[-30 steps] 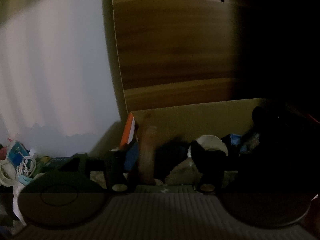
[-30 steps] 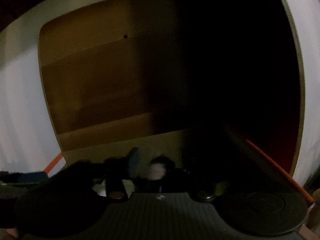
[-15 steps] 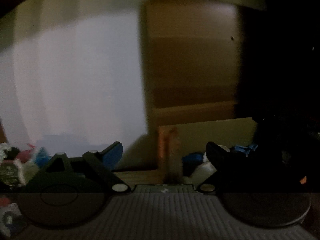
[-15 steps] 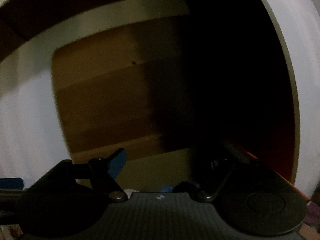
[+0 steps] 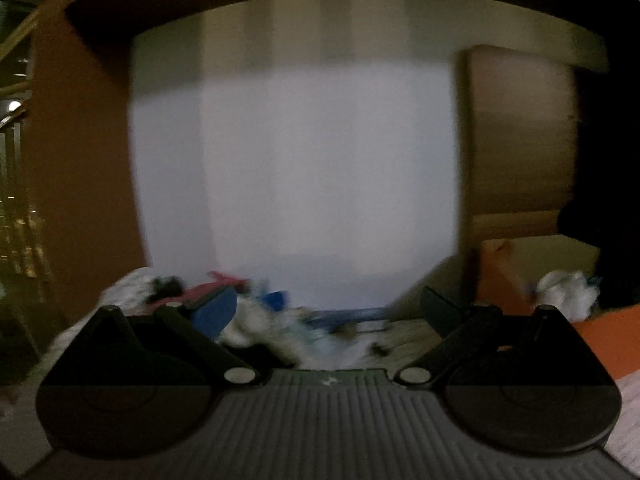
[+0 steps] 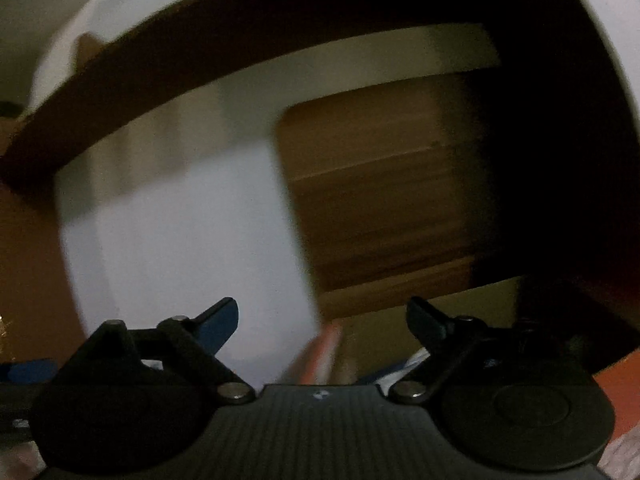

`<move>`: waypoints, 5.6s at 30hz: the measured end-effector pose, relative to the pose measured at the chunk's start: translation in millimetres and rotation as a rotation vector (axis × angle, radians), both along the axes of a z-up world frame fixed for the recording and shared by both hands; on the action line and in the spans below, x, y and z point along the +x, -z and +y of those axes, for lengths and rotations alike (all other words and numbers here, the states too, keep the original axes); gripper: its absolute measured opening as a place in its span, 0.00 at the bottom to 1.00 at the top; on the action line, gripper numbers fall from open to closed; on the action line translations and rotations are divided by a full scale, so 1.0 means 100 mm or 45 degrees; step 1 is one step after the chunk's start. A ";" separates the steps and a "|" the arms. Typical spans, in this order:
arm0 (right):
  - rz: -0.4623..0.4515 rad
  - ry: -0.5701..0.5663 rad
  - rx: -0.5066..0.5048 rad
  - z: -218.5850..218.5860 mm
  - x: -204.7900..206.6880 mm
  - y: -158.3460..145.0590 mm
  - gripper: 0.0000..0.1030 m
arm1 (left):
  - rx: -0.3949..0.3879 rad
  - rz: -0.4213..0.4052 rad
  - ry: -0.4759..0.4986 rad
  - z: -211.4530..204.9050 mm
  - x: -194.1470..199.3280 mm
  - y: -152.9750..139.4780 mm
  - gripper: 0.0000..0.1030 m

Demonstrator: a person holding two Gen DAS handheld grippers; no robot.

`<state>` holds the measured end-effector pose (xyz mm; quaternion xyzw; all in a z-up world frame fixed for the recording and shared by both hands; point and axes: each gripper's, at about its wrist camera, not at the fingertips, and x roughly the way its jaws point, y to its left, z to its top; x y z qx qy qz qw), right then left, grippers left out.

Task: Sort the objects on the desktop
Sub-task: 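Withdraw both tools from the orange box back over the table, then grasp the brown ball with the right tool while the left tool grasps the black round item, then carry the brown ball and black round item with both tools into the orange box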

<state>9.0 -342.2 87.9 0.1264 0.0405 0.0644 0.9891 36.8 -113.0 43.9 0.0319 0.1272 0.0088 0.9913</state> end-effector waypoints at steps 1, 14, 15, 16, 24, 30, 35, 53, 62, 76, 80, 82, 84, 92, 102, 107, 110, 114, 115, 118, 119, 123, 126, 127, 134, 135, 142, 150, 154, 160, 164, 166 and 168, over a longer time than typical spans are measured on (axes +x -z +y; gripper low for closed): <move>0.002 -0.024 -0.006 0.10 -0.06 0.01 0.90 | 0.004 0.002 -0.020 0.10 -0.02 0.04 0.98; 0.201 -0.220 -0.176 1.09 -0.30 0.43 0.92 | -0.005 0.127 -0.201 1.00 -0.18 0.52 1.00; 0.213 -0.216 -0.194 1.13 -0.27 0.44 0.92 | -0.006 0.132 -0.206 1.03 -0.16 0.54 1.00; 0.226 -0.208 -0.212 1.16 -0.24 0.46 0.92 | -0.009 0.137 -0.210 1.08 -0.16 0.55 1.00; 0.318 0.039 -0.384 1.31 0.31 0.60 0.82 | -0.054 0.143 -0.224 1.35 -0.17 0.60 1.00; 0.449 0.156 -0.530 1.30 0.85 0.89 0.51 | 0.010 0.122 -0.199 1.42 -0.04 0.58 1.00; 0.535 0.202 -0.550 1.25 1.08 0.98 0.39 | 0.129 0.119 -0.134 1.39 0.08 0.68 1.00; 0.689 0.218 -0.550 1.24 1.20 1.03 0.19 | 0.037 0.184 -0.219 1.71 0.32 0.79 0.96; 0.684 0.212 -0.542 1.25 1.19 1.02 0.19 | 0.017 0.235 -0.313 1.82 0.73 0.83 0.65; 0.640 0.209 -0.530 1.27 1.17 1.01 0.19 | 0.010 0.226 -0.267 1.83 0.56 0.79 0.34; 0.614 0.181 -0.532 1.32 1.04 0.97 0.19 | -0.004 0.195 -0.262 1.82 0.48 0.72 0.34; 0.602 0.162 -0.537 1.35 0.96 0.95 0.19 | -0.011 0.182 -0.261 1.82 0.43 0.69 0.34; 0.584 0.144 -0.538 1.38 0.88 0.92 0.19 | -0.018 0.173 -0.263 1.83 0.40 0.67 0.34; 0.508 0.052 -0.526 1.49 0.51 0.73 0.19 | -0.011 0.138 -0.260 1.76 0.16 0.60 0.34; 0.443 0.010 -0.490 1.47 0.22 0.56 0.19 | 0.013 0.012 -0.258 1.65 -0.13 0.37 0.34; 0.405 0.005 -0.469 1.43 0.11 0.47 0.19 | 0.033 -0.053 -0.227 1.54 -0.20 0.29 0.34; 0.390 0.002 -0.454 1.39 0.05 0.42 0.19 | 0.039 -0.062 -0.206 1.47 -0.22 0.25 0.34; 0.371 -0.001 -0.440 1.35 -0.02 0.36 0.19 | 0.047 -0.082 -0.180 1.35 -0.25 0.21 0.34; 0.365 0.000 -0.439 1.34 -0.04 0.35 0.19 | 0.048 -0.086 -0.172 1.32 -0.25 0.19 0.34; 0.343 0.000 -0.428 1.31 -0.09 0.30 0.19 | 0.054 -0.101 -0.151 1.24 -0.25 0.16 0.34; 0.336 -0.002 -0.423 1.29 -0.11 0.28 0.19 | 0.058 -0.106 -0.142 1.21 -0.25 0.15 0.34; 0.306 -0.008 -0.408 1.23 -0.17 0.20 0.19 | 0.067 -0.125 -0.109 1.13 -0.26 0.14 0.34; 0.282 -0.006 -0.395 1.18 -0.21 0.14 0.19 | 0.072 -0.144 -0.078 1.03 -0.29 0.08 0.34; 0.274 -0.005 -0.392 1.16 -0.22 0.12 0.19 | 0.073 -0.150 -0.068 1.00 -0.28 0.06 0.34; 0.219 0.013 -0.369 0.98 -0.30 -0.03 0.19 | 0.079 -0.168 -0.008 0.74 -0.19 -0.02 0.34; 0.212 0.018 -0.366 0.95 -0.31 -0.04 0.19 | 0.080 -0.171 0.004 0.69 -0.20 -0.03 0.34; 0.162 0.090 -0.337 0.55 -0.41 -0.17 0.19 | 0.085 -0.211 0.112 0.24 -0.16 -0.17 0.34; 0.113 0.261 -0.292 -0.18 -0.48 -0.32 0.19 | 0.049 -0.256 0.299 -0.54 0.03 -0.34 0.34; 0.109 0.329 -0.264 -0.53 -0.44 -0.32 0.19 | 0.037 -0.266 0.376 -0.92 0.15 -0.35 0.34; 0.121 0.363 -0.250 -0.85 -0.32 -0.27 0.19 | 0.038 -0.257 0.444 -1.28 0.31 -0.31 0.34; 0.141 0.370 -0.241 -1.04 -0.16 -0.21 0.19 | 0.046 -0.256 0.473 -1.45 0.42 -0.30 0.34; 0.149 0.371 -0.236 -1.11 -0.07 -0.20 0.19 | 0.052 -0.257 0.485 -1.51 0.47 -0.30 0.34; 0.155 0.369 -0.234 -1.16 0.02 -0.18 0.19 | 0.056 -0.264 0.498 -1.61 0.54 -0.29 0.34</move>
